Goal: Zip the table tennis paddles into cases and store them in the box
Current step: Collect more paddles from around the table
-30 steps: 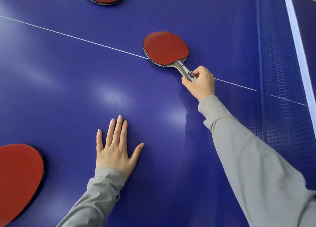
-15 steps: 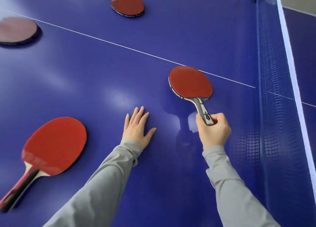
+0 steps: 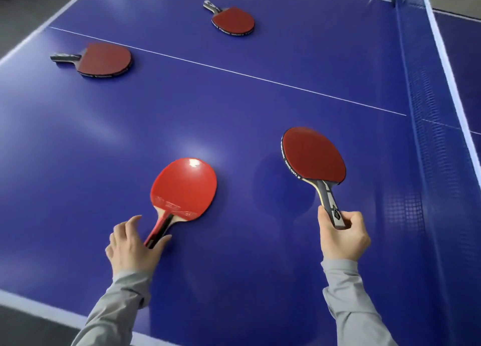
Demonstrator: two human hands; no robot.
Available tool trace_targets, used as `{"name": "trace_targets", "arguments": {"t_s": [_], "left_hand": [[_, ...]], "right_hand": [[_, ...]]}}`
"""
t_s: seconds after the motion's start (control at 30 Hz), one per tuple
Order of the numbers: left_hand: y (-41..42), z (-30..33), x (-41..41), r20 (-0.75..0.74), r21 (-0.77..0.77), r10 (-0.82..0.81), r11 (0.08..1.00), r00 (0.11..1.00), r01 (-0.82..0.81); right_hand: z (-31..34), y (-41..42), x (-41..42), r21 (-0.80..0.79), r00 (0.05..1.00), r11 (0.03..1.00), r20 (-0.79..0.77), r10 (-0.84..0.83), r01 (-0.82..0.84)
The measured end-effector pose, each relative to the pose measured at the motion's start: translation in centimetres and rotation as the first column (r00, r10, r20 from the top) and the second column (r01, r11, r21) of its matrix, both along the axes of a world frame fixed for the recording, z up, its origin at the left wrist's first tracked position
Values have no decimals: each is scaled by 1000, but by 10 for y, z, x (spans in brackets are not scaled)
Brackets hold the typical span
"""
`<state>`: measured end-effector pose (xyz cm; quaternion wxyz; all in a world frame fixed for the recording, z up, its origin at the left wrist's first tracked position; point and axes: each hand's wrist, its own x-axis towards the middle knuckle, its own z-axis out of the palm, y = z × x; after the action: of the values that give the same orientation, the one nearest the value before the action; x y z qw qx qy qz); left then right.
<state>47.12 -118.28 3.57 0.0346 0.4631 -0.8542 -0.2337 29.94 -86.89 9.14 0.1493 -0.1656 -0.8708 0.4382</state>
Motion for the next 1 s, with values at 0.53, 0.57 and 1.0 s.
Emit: {"name": "trace_targets", "arguments": {"t_s": [0.53,0.57,1.0], "left_hand": [[16,5,11,-98,608,-79,785,992,123],[25,3,15,-115,637,-58,762,992,118],[66,-4,35,-207,871,44,464,977,163]], "right_hand": [[2,-52,151,72,983,983,49,-174,171],[2,-55,156,73,984,983,51,-172,168],[-12,-122,187,43,999,999,39,-35,33]]}}
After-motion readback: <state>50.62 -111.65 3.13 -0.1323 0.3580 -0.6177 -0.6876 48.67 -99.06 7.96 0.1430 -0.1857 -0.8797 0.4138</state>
